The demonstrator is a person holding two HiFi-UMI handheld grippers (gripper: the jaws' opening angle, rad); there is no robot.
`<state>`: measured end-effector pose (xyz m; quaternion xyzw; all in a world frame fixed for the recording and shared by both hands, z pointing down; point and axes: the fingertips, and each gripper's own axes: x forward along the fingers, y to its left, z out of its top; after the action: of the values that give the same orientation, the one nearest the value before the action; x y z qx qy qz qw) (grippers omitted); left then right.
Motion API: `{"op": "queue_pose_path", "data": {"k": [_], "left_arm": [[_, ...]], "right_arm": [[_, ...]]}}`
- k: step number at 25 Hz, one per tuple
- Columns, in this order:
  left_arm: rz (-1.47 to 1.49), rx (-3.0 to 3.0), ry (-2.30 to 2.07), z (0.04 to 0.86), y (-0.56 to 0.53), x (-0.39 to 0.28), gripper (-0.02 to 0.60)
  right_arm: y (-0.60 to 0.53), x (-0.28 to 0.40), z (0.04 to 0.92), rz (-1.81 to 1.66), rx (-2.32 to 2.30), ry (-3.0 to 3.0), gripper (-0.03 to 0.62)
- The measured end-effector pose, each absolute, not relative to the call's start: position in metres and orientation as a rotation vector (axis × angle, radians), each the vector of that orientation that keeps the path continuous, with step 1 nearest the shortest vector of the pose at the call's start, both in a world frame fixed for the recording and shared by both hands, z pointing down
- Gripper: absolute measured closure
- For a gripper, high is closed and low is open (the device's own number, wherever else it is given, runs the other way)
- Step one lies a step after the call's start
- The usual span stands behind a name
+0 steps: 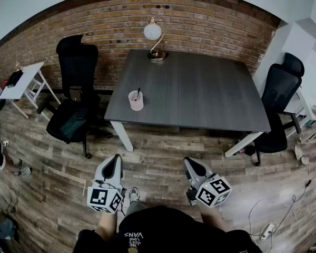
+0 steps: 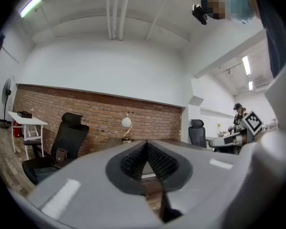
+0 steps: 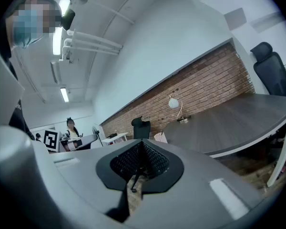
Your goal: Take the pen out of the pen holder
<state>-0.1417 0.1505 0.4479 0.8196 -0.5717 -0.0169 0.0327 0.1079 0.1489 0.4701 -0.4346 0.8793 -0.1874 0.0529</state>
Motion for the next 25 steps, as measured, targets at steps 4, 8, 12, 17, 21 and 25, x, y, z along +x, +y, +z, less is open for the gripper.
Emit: {"op": "queue_pose_path", "data": {"k": [4, 8, 12, 17, 21, 25], "left_arm": [[-0.05, 2.521, -1.758, 0.454, 0.157, -0.132, 0.529], [-0.049, 2.529, -1.758, 0.457, 0.163, -0.122, 0.529], [-0.052, 2.544, -1.732, 0.459, 0.163, -0.113, 0.528], [-0.026, 2.541, -1.666, 0.47, 0.146, -0.109, 0.522], [-0.026, 2.552, -1.625, 0.477, 0.113, -0.111, 0.468], [-0.008, 2.554, -1.577, 0.482, 0.074, -0.114, 0.423]], "right_arm": [[0.154, 0.116, 0.467, -0.565, -1.312, 2.673, 0.592], [0.156, 0.124, 0.465, -0.555, -1.273, 2.65, 0.592], [0.154, 0.129, 0.464, -0.559, -1.253, 2.64, 0.592], [0.143, 0.13, 0.472, -0.596, -1.255, 2.629, 0.592], [0.122, 0.126, 0.477, -0.609, -1.29, 2.613, 0.592], [0.095, 0.122, 0.48, -0.629, -1.323, 2.594, 0.592]]}}
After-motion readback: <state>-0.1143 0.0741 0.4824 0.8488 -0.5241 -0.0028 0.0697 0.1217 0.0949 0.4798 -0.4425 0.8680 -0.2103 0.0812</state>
